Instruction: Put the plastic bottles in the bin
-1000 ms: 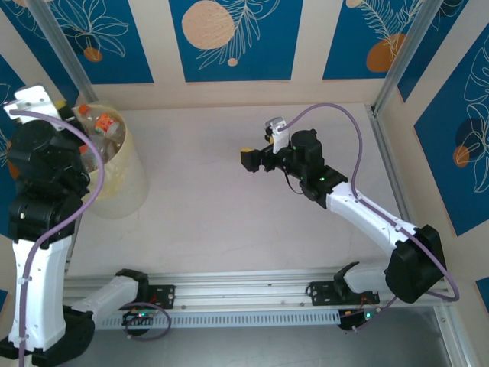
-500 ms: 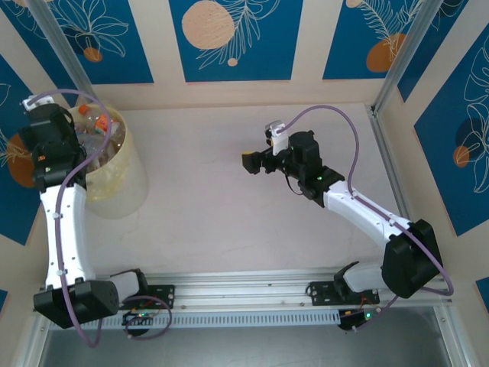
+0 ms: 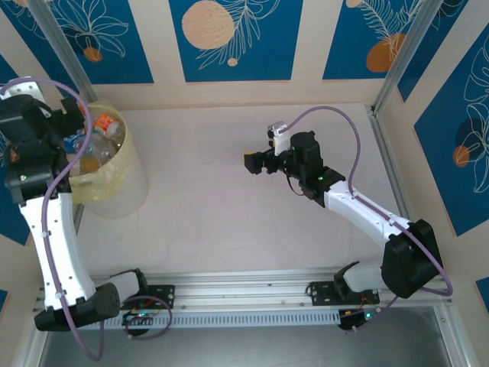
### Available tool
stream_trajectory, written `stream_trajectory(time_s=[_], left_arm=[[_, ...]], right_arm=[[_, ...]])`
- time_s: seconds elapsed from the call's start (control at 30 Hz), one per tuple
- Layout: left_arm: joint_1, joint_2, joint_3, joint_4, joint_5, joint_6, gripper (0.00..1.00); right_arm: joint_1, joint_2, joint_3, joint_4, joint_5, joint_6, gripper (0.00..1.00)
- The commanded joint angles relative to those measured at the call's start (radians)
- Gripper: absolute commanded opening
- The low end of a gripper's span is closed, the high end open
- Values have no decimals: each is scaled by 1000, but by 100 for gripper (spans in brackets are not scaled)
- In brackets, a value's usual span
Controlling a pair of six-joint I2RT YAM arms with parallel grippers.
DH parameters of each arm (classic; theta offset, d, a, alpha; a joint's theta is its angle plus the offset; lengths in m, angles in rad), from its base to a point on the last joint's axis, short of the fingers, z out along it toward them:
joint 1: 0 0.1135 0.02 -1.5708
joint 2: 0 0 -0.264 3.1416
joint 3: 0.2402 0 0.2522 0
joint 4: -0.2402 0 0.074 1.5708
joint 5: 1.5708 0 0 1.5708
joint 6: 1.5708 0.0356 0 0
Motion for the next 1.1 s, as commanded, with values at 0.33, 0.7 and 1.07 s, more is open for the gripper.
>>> stream_trajectory(time_s=[0.33, 0.7, 1.07], left_arm=[[-476, -52, -220, 253, 530, -250, 100], [-600, -122, -278, -47, -248, -252, 100], [-309, -139, -275, -209, -107, -440, 100]], right_arm=[[-90, -127, -49, -54, 209, 111, 99], [-311, -296, -175, -177, 224, 202, 99], [-326, -244, -158, -183, 183, 237, 99]])
